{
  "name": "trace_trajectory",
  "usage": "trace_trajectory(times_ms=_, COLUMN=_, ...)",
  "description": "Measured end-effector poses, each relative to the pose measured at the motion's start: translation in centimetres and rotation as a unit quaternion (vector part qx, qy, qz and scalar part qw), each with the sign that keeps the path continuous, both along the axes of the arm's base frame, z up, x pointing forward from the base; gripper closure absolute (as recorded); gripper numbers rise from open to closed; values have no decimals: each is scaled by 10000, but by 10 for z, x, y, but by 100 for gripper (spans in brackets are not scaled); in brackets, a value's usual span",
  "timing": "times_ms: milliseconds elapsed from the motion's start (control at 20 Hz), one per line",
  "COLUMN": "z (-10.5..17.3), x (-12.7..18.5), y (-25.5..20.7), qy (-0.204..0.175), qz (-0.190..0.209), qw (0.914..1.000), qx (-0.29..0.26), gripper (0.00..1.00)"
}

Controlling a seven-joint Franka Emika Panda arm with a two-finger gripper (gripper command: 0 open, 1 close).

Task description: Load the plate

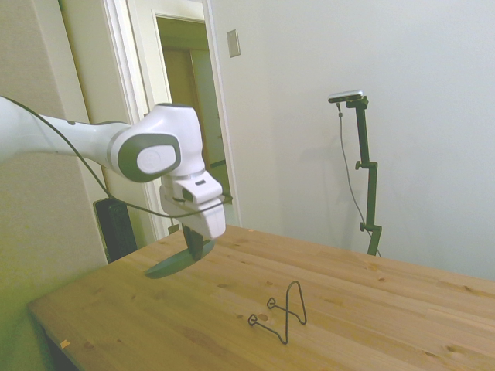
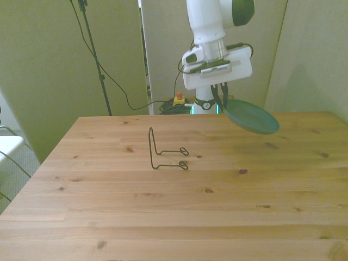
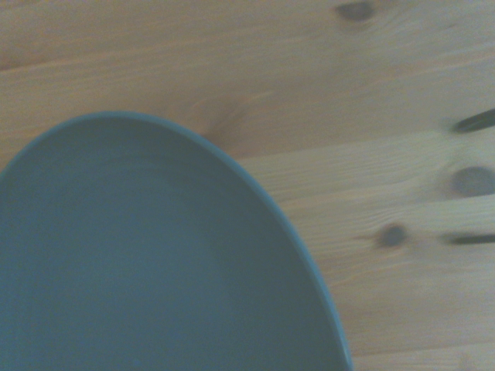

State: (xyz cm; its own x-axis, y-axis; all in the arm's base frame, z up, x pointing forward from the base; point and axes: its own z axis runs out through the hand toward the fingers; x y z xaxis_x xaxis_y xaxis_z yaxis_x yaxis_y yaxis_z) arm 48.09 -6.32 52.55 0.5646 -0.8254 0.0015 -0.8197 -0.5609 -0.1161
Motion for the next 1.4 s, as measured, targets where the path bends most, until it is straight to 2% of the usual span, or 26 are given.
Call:
trace_trajectory(times_ms=100, z=15, x=9, y=-8, qy=-71, qz=-117, qw=9985, qx=-533, gripper=100)
trace_trajectory(times_ms=250, z=29, x=26, y=-14, qy=-51, qz=-237, qw=9909, qx=-1327, gripper=100)
trace_trajectory(times_ms=450, z=34, x=47, y=-9, qy=221, qz=-304, qw=9725, qx=-2300, gripper=100)
trace_trajectory(times_ms=650, z=28, x=64, y=-2, qy=387, qz=-177, qw=9530, qx=-2999, gripper=100)
trace_trajectory(times_ms=950, z=30, x=70, y=-21, qy=412, qz=-81, qw=9248, qx=-3781, gripper=100)
trace_trajectory(times_ms=1250, z=12, x=67, y=-45, qy=627, qz=-140, qw=9034, qx=-4240, gripper=100)
trace_trajectory(times_ms=1400, z=-3, x=67, y=-49, qy=728, qz=-159, qw=8978, qx=-4341, gripper=100)
